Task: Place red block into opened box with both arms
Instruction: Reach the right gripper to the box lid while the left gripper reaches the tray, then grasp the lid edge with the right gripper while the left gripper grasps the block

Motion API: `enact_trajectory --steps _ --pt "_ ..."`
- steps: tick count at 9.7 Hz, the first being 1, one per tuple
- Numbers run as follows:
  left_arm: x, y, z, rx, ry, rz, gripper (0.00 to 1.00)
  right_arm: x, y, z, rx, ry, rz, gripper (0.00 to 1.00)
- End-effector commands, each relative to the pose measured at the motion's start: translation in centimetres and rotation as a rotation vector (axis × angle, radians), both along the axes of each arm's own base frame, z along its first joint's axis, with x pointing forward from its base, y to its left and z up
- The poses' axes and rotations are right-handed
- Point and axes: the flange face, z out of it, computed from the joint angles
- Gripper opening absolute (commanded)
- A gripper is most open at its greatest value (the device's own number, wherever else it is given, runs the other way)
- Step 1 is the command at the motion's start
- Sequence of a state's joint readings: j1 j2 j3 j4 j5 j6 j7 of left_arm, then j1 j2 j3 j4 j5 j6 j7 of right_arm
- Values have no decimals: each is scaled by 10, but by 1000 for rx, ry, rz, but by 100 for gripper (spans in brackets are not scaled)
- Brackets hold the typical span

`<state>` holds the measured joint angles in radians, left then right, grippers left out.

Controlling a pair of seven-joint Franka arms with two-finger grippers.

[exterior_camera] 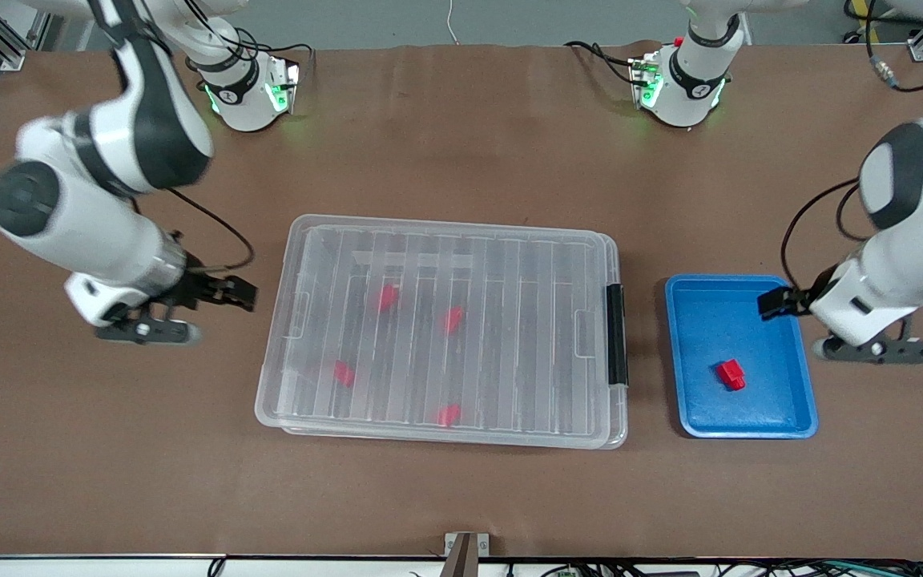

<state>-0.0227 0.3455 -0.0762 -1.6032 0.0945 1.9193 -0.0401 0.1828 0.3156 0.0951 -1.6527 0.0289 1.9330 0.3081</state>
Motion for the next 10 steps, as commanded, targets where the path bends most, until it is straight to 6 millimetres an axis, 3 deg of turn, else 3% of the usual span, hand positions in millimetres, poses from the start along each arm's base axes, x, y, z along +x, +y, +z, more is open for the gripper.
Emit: enact_trajectory --steps 1,3,6,8,10 --pt "13 26 -78 6 14 31 100 3 16 -40 -50 13 29 100" --pt "22 23 -136 -2 13 108 100 -3 23 -57 -78 29 56 100" --pt "24 28 -181 -3 44 195 100 -6 17 -75 -82 17 57 100" --pt "25 31 -205 -8 40 224 100 -4 -2 -78 -112 47 46 100" --pt "26 44 -226 -17 33 252 95 -2 -39 -75 -179 77 32 100"
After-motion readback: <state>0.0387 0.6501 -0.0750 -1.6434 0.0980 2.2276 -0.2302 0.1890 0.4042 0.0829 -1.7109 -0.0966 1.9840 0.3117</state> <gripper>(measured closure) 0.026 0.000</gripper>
